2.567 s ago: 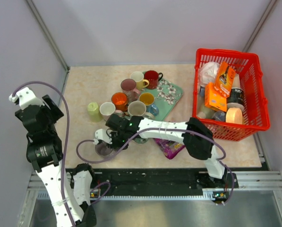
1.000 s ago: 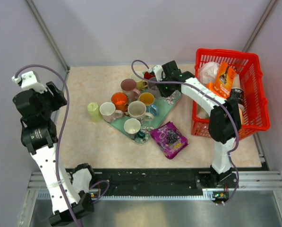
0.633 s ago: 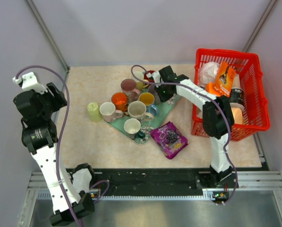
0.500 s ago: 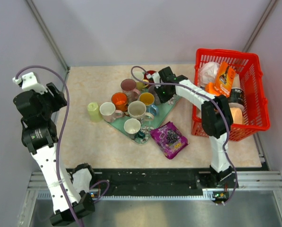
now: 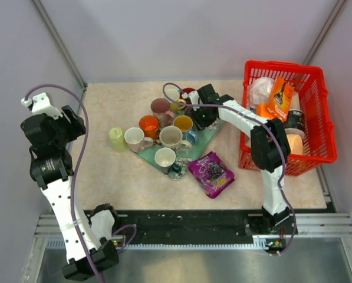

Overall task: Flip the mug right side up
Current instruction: Place the cup on the tray.

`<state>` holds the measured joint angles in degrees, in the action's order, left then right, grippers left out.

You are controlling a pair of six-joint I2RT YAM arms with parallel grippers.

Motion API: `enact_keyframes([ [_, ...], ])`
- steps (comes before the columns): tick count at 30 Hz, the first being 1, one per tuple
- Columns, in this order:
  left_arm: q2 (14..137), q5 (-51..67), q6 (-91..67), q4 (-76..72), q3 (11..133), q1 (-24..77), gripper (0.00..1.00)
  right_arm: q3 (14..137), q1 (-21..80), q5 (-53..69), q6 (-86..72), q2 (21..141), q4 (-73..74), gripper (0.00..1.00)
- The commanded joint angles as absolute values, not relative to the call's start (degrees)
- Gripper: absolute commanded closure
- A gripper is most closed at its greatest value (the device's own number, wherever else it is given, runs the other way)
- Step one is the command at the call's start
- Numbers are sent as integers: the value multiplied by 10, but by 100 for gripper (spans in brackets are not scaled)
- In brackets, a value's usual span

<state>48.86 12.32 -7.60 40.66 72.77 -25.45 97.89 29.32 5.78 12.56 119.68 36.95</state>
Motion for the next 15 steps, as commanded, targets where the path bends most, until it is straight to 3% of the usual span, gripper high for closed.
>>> enact_keyframes([
  [1,493,151,-76,361,694,-258,30,980,291,59,123,1165,355,51],
  [10,637,219,-57,360,677,-240,27,1004,287,50,159,1087,399,36],
  [15,760,236,-21,336,694,-215,27,983,287,78,160,1031,384,22],
])
